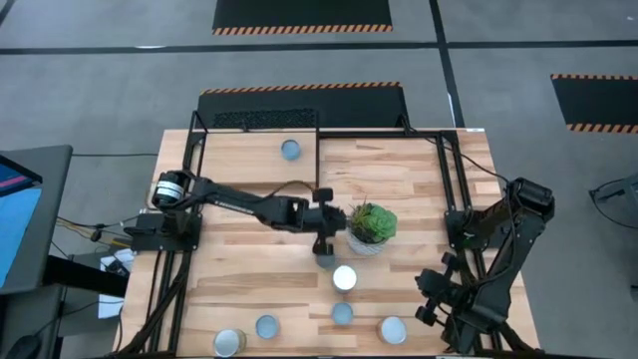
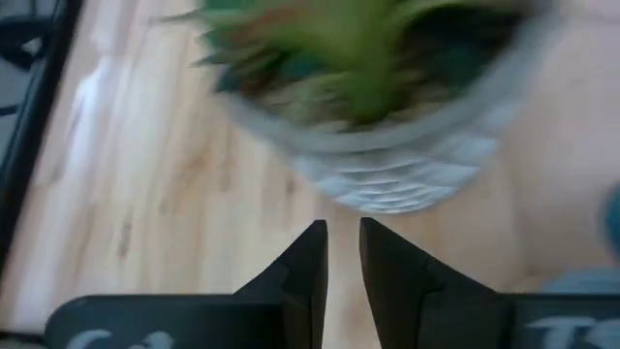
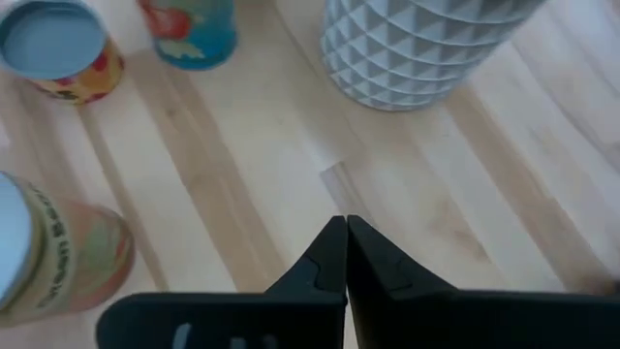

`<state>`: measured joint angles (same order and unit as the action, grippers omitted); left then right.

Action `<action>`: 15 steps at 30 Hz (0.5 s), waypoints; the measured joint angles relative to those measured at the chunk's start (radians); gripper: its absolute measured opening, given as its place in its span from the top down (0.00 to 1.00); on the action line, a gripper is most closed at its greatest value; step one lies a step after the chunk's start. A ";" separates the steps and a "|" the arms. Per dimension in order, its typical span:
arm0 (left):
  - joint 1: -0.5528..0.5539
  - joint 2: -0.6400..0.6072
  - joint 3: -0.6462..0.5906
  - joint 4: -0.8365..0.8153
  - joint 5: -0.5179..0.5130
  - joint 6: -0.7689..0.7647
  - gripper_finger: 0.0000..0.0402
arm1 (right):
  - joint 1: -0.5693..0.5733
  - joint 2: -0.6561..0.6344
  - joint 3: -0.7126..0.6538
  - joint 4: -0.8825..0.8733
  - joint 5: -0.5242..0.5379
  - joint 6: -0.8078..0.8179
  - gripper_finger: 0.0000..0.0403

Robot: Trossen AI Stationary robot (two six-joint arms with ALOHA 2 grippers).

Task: Pick and place cans onto a shelf
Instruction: Adjust the canned goods

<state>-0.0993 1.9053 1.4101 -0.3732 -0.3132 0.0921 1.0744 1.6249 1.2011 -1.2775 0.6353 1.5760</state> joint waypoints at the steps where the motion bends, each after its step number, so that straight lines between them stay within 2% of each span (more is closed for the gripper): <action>1: 0.012 0.000 0.000 -0.002 -0.009 0.003 0.86 | -0.005 0.000 0.000 0.016 0.000 -0.016 0.95; 6: 0.047 0.000 0.000 0.030 0.011 0.019 0.86 | -0.011 0.000 0.000 0.054 0.000 -0.078 0.96; 15: 0.032 0.000 0.000 0.093 0.063 0.027 0.86 | -0.011 0.000 0.000 0.056 -0.004 -0.082 0.95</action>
<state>-0.0674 1.9053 1.4101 -0.2798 -0.2506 0.1192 1.0630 1.6249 1.2011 -1.2213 0.6315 1.4936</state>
